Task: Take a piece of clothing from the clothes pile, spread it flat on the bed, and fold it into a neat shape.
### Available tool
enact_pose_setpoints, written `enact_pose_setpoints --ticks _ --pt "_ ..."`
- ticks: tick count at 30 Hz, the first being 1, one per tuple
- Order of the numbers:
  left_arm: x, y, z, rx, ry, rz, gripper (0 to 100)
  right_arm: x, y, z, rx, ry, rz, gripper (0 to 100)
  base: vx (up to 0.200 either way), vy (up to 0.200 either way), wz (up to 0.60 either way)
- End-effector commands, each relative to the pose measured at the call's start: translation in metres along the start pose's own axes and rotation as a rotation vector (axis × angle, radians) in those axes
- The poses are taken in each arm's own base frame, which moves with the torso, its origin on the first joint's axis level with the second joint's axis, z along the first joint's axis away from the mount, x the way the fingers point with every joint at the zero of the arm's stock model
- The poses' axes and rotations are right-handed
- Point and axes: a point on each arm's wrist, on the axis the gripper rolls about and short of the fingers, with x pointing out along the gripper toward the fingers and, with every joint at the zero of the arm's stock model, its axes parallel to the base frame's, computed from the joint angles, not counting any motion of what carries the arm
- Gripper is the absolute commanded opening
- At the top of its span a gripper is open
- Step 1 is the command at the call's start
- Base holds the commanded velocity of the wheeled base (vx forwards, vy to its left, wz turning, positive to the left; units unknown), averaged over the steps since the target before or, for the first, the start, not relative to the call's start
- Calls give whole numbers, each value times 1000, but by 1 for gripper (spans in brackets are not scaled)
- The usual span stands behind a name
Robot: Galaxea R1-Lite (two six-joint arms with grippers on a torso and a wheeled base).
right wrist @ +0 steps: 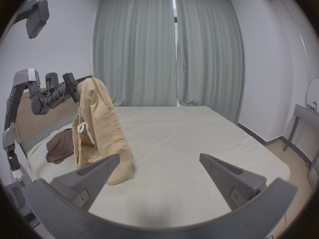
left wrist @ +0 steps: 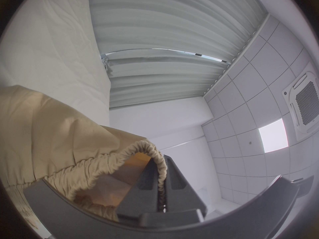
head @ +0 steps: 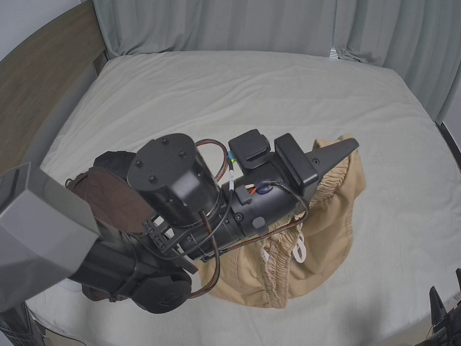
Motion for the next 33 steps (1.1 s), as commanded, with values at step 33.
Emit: enact_pose_setpoints --ticks 33 --pt "-108 43 43 108 -65 248 0 0 0 -5 -2 0 0 100 0 0 0"
